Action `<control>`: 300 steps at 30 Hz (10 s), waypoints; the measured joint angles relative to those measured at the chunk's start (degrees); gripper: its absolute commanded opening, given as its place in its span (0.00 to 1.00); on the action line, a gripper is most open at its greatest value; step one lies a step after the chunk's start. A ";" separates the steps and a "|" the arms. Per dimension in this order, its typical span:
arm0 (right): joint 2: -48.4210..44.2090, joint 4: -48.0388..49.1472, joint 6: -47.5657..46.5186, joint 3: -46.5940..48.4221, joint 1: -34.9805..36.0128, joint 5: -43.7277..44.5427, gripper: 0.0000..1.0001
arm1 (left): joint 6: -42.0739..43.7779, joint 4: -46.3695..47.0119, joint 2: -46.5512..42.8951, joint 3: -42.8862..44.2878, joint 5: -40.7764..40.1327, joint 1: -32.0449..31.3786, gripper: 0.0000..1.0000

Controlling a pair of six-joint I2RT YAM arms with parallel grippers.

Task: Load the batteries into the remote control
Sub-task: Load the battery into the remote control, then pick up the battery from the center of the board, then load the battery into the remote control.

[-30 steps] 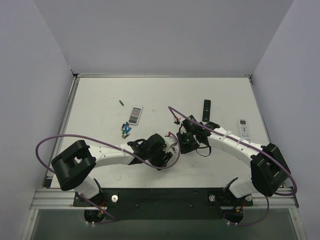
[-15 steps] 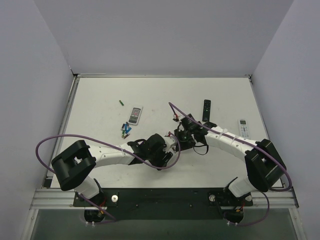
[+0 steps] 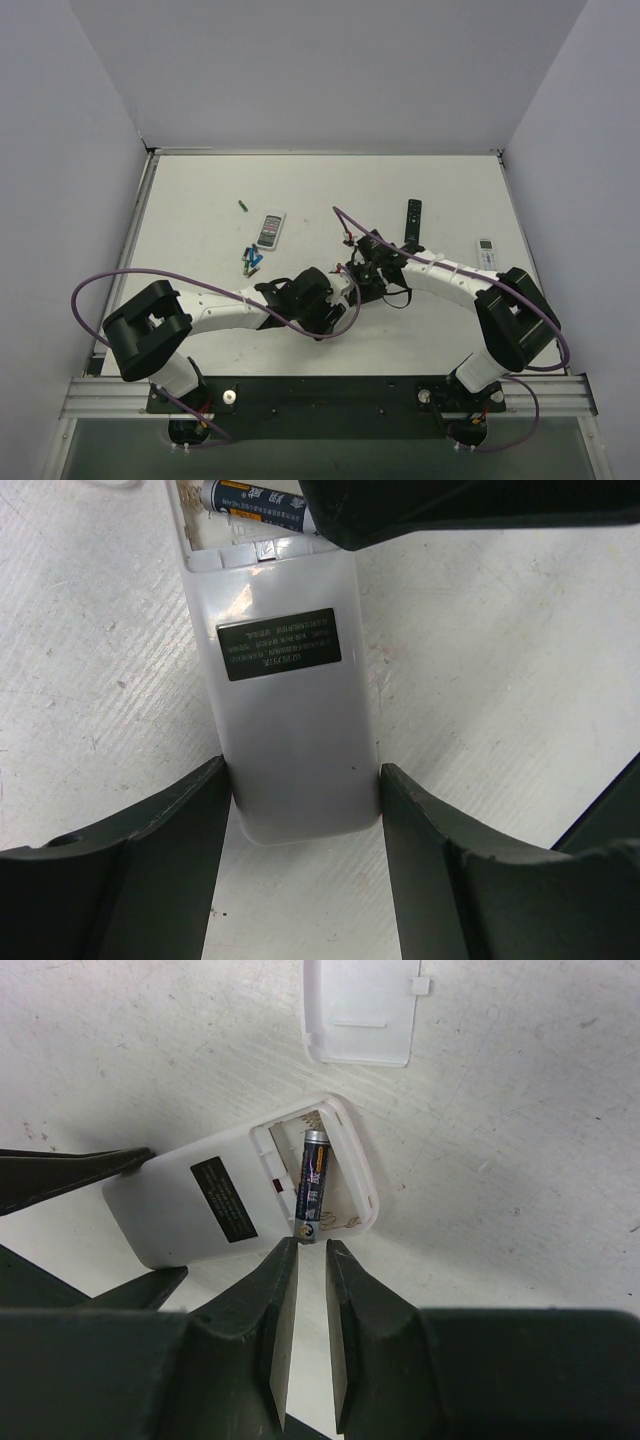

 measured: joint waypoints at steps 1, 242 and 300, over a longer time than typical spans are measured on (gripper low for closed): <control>0.24 0.04 -0.02 0.00 0.00 0.00 0.14 | 0.00 -0.02 0.00 0.00 0.00 0.00 0.00; -17.03 -3.15 4.57 -7.43 -4.07 15.85 0.44 | -36.68 6.40 2.36 8.00 -15.56 2.03 0.00; -17.29 -0.70 4.13 -9.84 -9.31 8.96 0.44 | -44.35 11.19 7.50 4.68 -28.35 -4.46 0.35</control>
